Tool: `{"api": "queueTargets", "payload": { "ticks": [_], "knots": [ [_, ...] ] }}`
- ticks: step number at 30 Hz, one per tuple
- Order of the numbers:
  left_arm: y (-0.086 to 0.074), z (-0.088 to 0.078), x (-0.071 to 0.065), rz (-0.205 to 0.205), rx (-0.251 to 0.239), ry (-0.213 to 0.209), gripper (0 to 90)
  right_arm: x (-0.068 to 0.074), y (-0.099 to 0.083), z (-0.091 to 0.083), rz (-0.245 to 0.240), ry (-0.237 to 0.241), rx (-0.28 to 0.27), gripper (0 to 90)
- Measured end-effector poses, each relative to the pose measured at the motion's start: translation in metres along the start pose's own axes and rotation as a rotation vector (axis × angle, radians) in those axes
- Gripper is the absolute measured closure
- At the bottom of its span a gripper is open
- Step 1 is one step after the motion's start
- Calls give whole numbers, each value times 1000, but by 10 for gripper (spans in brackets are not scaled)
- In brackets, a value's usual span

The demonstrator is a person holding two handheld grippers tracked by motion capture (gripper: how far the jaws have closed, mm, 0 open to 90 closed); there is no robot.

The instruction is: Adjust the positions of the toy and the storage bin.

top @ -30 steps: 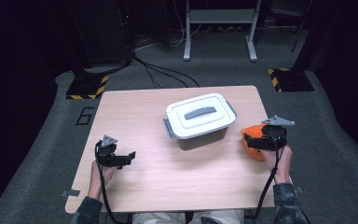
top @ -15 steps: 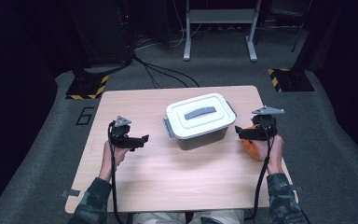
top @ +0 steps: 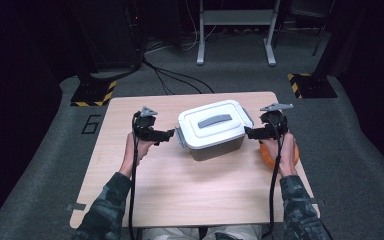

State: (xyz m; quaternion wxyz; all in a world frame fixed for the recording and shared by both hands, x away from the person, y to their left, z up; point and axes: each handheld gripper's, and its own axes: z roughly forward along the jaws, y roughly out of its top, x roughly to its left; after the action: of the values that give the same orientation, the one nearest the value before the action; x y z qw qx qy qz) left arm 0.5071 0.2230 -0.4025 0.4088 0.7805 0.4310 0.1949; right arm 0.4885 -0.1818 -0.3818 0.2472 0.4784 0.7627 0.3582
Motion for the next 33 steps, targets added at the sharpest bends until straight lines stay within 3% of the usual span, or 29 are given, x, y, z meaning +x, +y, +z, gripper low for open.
{"api": "queueTargets", "payload": {
  "ticks": [4, 16, 22, 27, 29, 33],
  "knots": [
    [10, 8, -1, -10, -9, -24, 59, 2, 6, 6, 6, -1, 6, 68],
    [31, 35, -1, -4, 35, -4, 53, -1, 19, 25, 31, -15, 57, 70],
    [39, 46, -5, 6, 37, 13, 82, 1, 23, 32, 17, -17, 71, 145],
    [45, 53, -8, 19, 48, 30, 198, 0, 23, 38, 29, -16, 104, 247],
    [46, 56, -8, 19, 49, 12, 302, -1, 22, 40, 29, -17, 112, 308],
    [45, 59, -10, 17, 44, -11, 403, -2, 22, 40, 47, 15, 101, 444]
  ]
}}
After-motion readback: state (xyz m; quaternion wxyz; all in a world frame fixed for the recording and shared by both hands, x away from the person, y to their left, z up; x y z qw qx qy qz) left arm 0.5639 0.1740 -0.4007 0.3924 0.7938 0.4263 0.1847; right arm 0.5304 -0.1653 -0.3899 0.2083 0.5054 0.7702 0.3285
